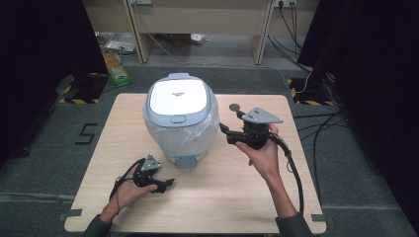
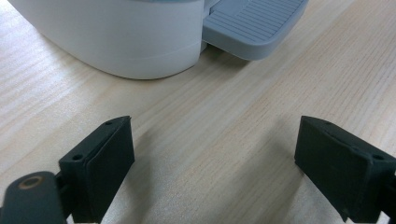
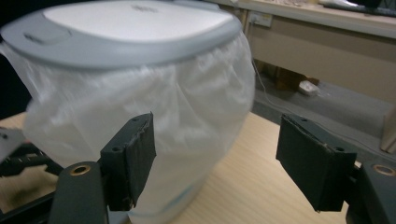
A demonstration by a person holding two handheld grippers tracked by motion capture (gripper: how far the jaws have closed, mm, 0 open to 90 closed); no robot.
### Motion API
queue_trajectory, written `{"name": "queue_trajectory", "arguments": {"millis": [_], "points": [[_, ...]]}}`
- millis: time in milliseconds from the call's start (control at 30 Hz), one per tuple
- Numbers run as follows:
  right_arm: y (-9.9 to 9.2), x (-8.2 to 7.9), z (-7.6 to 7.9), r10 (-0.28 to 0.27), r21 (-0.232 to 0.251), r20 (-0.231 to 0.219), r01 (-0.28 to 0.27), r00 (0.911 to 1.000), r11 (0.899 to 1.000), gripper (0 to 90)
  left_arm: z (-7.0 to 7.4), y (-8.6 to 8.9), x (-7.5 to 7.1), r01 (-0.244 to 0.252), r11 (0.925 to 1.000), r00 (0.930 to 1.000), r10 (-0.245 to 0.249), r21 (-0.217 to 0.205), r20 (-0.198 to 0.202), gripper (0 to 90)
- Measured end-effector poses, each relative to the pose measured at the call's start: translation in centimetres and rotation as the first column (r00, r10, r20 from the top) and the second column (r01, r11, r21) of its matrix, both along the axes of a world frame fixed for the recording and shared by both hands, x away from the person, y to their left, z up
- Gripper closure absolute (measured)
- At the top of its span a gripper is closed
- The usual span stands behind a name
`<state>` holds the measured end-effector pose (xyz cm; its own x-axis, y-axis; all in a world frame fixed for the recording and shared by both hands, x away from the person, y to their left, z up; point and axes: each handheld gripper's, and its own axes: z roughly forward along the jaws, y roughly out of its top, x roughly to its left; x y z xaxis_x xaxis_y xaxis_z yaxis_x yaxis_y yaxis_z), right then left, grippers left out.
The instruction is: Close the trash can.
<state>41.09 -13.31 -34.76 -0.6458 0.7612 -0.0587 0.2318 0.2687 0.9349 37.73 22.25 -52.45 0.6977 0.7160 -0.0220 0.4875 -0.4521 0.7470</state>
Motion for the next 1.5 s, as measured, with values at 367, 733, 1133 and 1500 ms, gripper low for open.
{"name": "queue_trajectory", "arguments": {"millis": [367, 733, 1133, 1500], "points": [[-2.1, -1.7, -4.2, -0.052, -0.098, -0.068, 0.045, 0.9964, 0.994, 24.6, -0.1, 0.0, 0.0, -0.001, 1.0, 1.0, 0.001, -0.004, 0.007, 11.1], [-4.2, -3.8, -10.3, -0.113, -0.134, -0.171, 0.091, 0.9788, 0.987, 21.8, 0.0, 0.0, 0.0, -0.001, 1.0, 1.0, 0.001, -0.002, 0.004, 11.1], [-5.0, -5.8, -15.0, -0.17, -0.188, -0.253, 0.124, 0.9526, 0.974, 20.4, 0.0, 0.0, 0.0, -0.001, 1.0, 1.0, 0.001, -0.001, 0.004, 11.1], [-5.6, -5.5, -17.0, -0.194, -0.226, -0.333, 0.122, 0.9228, 0.966, 14.4, -0.1, 0.0, 0.0, -0.002, 1.0, 1.0, 0.002, -0.003, 0.002, 11.1]]}}
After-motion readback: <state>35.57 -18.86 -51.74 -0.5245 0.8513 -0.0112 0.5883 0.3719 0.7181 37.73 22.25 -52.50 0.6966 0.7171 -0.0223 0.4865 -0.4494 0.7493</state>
